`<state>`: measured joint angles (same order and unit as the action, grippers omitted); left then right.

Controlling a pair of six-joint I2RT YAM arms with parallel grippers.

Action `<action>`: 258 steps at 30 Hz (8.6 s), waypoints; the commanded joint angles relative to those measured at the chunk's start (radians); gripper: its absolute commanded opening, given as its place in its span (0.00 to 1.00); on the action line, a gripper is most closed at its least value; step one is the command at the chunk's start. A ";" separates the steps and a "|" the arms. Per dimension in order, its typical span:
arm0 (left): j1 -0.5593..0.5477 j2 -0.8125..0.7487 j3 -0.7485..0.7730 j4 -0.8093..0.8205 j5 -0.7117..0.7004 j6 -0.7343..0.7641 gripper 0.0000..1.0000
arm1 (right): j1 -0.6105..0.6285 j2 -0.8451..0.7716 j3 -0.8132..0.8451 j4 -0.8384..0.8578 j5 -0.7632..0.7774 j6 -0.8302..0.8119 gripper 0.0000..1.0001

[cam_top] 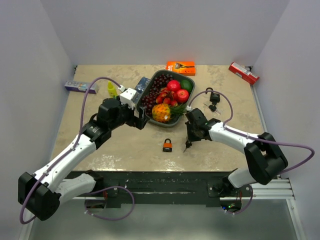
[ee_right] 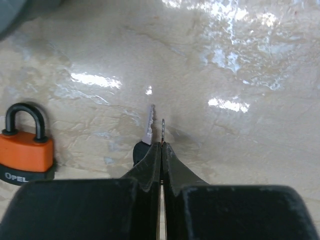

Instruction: Unlock with the key

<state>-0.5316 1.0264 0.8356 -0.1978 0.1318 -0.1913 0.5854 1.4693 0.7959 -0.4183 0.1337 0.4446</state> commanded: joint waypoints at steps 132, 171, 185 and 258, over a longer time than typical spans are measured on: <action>0.116 0.149 -0.055 0.744 0.947 -0.339 0.00 | 0.073 -0.251 0.014 0.802 -0.930 0.055 0.47; 0.111 0.164 -0.069 0.775 0.976 -0.358 0.00 | 0.073 -0.241 0.031 0.859 -0.893 0.043 0.19; 0.124 0.158 -0.047 0.707 0.919 -0.320 0.71 | 0.073 -0.274 -0.026 0.852 -0.790 0.055 0.00; -0.591 0.874 0.298 -0.296 -0.498 -0.522 0.67 | -0.027 -0.822 -0.106 0.355 0.032 -0.104 0.00</action>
<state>-1.1152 1.8534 1.1431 -0.4057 -0.3595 -0.6930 0.5625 0.6647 0.6510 -0.0689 0.1406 0.3485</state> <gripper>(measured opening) 0.740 0.030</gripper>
